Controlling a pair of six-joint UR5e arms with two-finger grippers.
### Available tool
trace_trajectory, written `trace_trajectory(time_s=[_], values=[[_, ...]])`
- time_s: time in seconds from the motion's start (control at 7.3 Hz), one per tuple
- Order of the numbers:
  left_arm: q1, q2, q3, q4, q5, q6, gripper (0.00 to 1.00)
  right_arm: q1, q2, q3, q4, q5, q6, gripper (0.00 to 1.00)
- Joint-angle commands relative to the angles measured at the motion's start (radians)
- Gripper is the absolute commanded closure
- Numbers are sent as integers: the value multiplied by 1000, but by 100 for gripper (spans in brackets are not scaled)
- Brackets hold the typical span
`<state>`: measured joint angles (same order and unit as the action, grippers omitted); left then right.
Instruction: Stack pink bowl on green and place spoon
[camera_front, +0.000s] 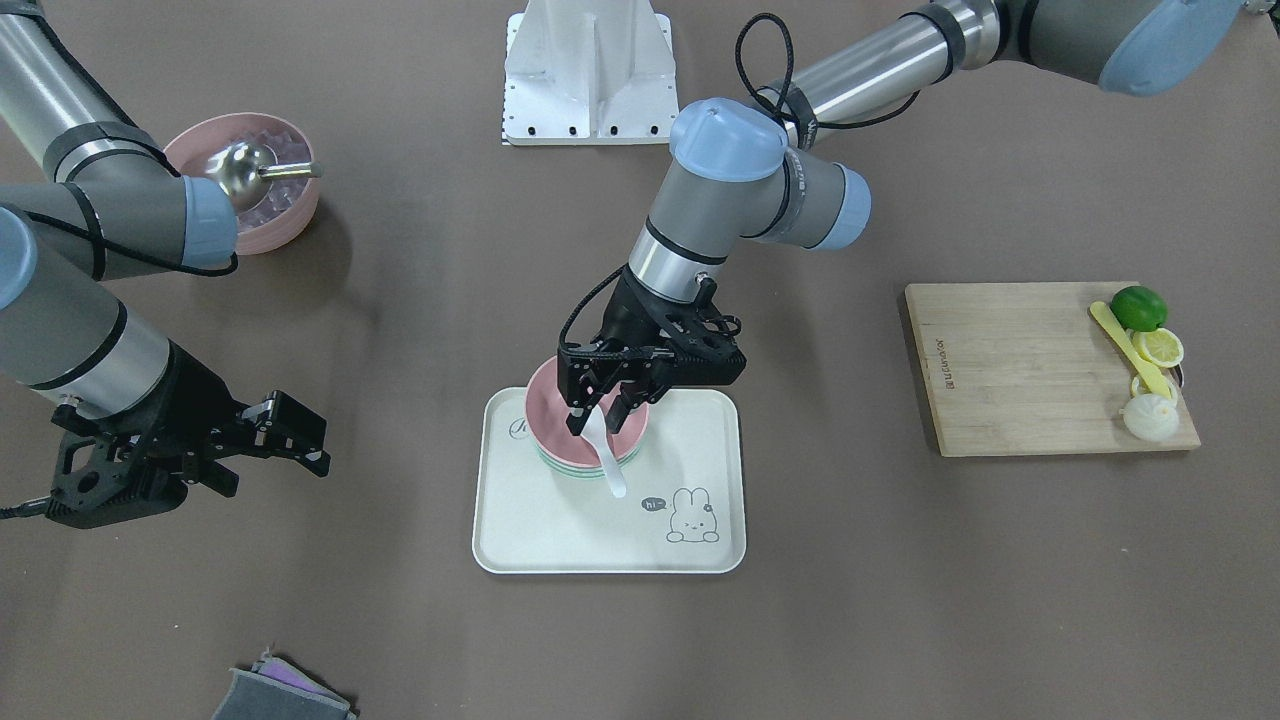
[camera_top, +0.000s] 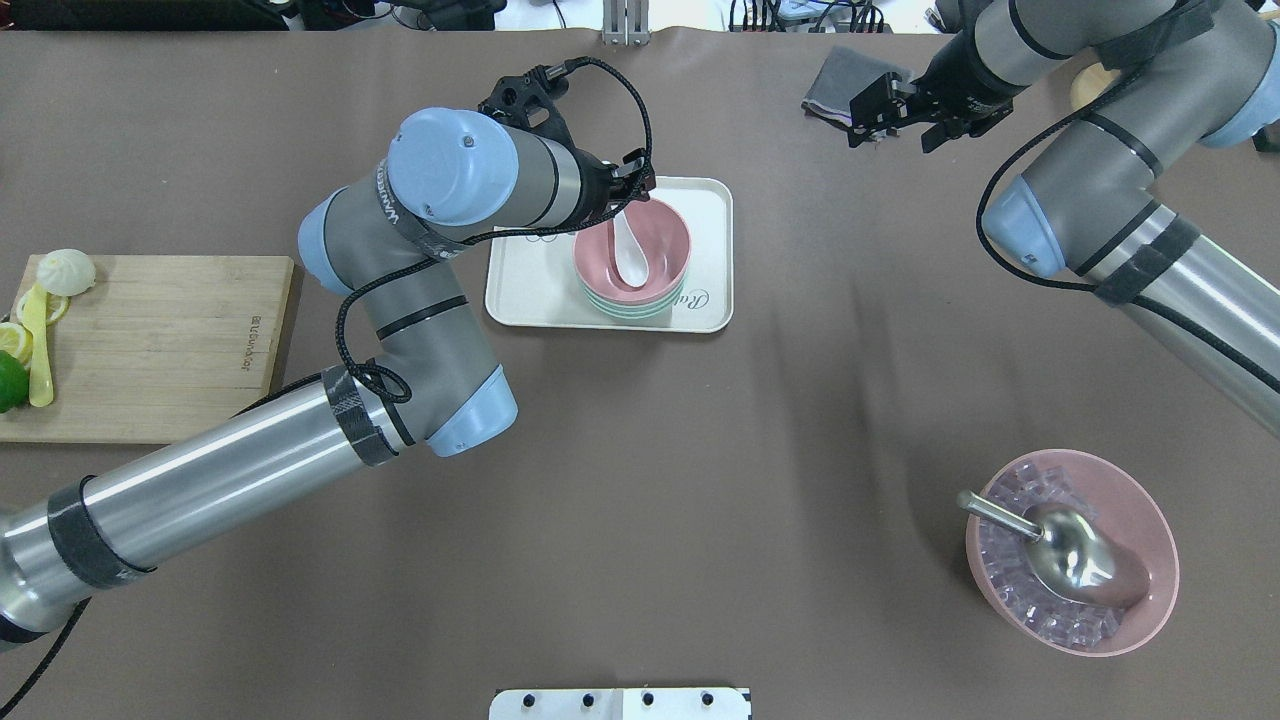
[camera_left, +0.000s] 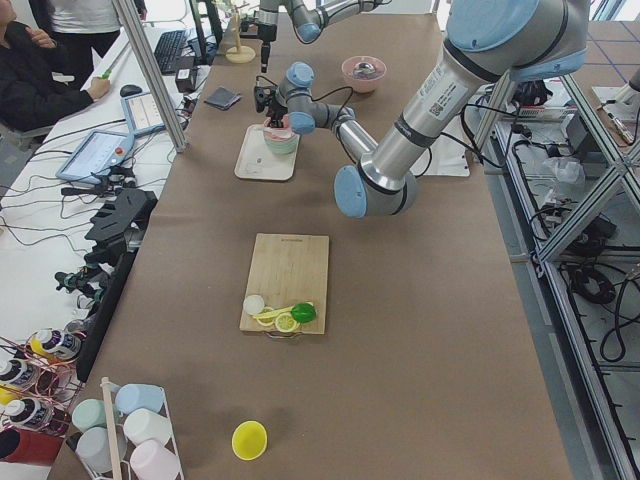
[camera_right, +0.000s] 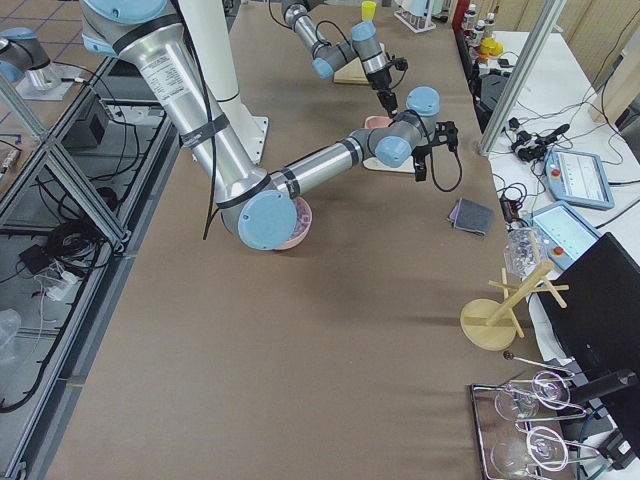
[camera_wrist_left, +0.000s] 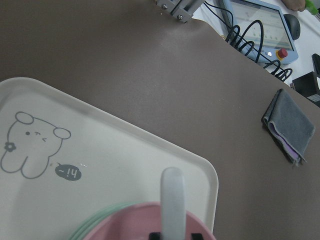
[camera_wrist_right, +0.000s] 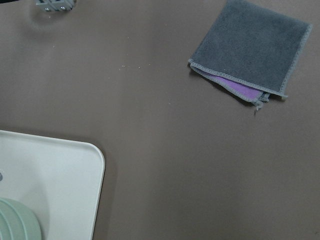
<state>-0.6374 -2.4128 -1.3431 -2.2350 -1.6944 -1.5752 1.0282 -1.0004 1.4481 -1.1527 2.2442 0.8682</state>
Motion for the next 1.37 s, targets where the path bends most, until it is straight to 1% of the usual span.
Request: trace_trajectory(time_s=[0.0, 0.14, 0.27, 0.41, 0.55, 0.68, 0.82, 0.96, 1.1, 1.23], values=[[-10, 23, -26, 20, -8, 114, 2, 30, -6, 0, -25, 18, -3, 0], [-24, 94, -87, 84, -8, 255, 2, 71, -7, -2, -72, 72, -84, 0], [-63, 148, -182, 154, -11, 346, 2, 111, -42, -2, -102, 84, -215, 0], [-103, 223, -294, 238, -40, 354, 2, 151, -90, -3, -104, 83, -342, 0], [-161, 277, -388, 302, -100, 359, 2, 191, -134, -6, -102, 81, -447, 0], [-241, 372, -468, 313, -155, 464, 2, 216, -176, -11, -101, 68, -527, 0], [-276, 449, -496, 305, -156, 708, 2, 249, -207, -9, -94, 54, -535, 0], [-312, 527, -516, 257, -154, 792, 2, 263, -228, -9, -96, 52, -535, 0], [-365, 570, -519, 232, -166, 802, 2, 300, -269, -11, -96, 54, -532, 0], [-375, 605, -519, 206, -182, 804, 2, 340, -311, -18, -96, 54, -537, 0]])
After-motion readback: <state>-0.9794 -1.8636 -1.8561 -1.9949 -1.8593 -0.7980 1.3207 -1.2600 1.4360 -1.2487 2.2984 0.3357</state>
